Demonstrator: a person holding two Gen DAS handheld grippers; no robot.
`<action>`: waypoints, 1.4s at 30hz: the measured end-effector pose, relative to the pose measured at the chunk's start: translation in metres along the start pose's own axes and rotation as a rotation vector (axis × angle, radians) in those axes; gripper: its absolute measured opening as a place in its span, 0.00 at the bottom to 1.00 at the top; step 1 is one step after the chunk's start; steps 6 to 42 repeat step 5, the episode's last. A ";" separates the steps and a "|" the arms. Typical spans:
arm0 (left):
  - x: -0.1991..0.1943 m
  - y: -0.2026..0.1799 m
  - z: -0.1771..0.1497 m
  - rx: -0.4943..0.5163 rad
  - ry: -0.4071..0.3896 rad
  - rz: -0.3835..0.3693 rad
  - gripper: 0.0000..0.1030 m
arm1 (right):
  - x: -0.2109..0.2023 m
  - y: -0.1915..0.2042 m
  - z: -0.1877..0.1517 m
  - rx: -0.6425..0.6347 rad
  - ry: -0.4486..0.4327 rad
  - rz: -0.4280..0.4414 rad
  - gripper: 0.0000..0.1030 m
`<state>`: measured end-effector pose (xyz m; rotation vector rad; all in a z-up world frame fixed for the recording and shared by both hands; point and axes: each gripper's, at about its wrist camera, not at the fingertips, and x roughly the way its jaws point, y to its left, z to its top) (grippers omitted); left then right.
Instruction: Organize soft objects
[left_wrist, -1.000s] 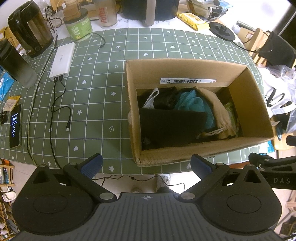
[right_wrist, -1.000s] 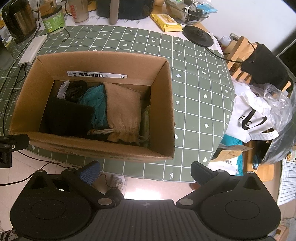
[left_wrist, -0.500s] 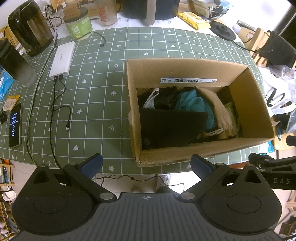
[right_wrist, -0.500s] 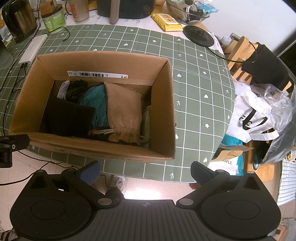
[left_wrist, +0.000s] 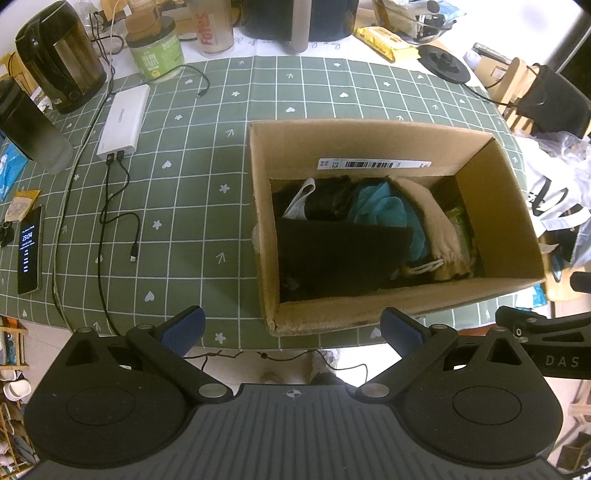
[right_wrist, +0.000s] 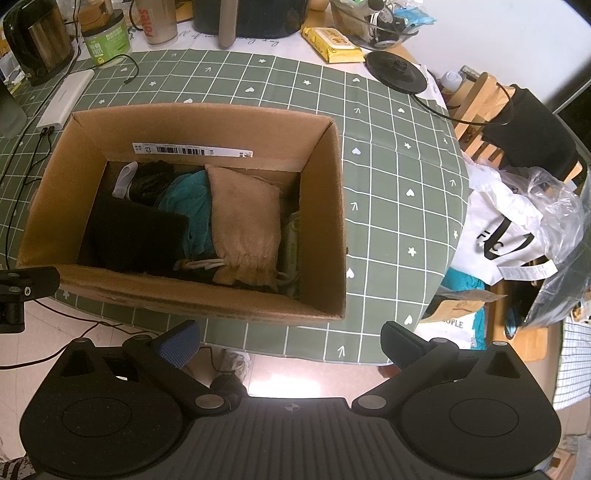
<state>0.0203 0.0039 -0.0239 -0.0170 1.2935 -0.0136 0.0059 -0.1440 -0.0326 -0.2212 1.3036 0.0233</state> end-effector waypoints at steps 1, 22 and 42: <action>0.000 0.000 0.000 -0.003 -0.003 0.006 1.00 | 0.000 0.000 0.000 0.000 0.000 0.000 1.00; -0.001 0.003 0.003 -0.011 -0.005 0.013 1.00 | -0.001 -0.002 0.001 0.002 -0.001 0.001 1.00; -0.001 0.003 0.003 -0.011 -0.005 0.013 1.00 | -0.001 -0.002 0.001 0.002 -0.001 0.001 1.00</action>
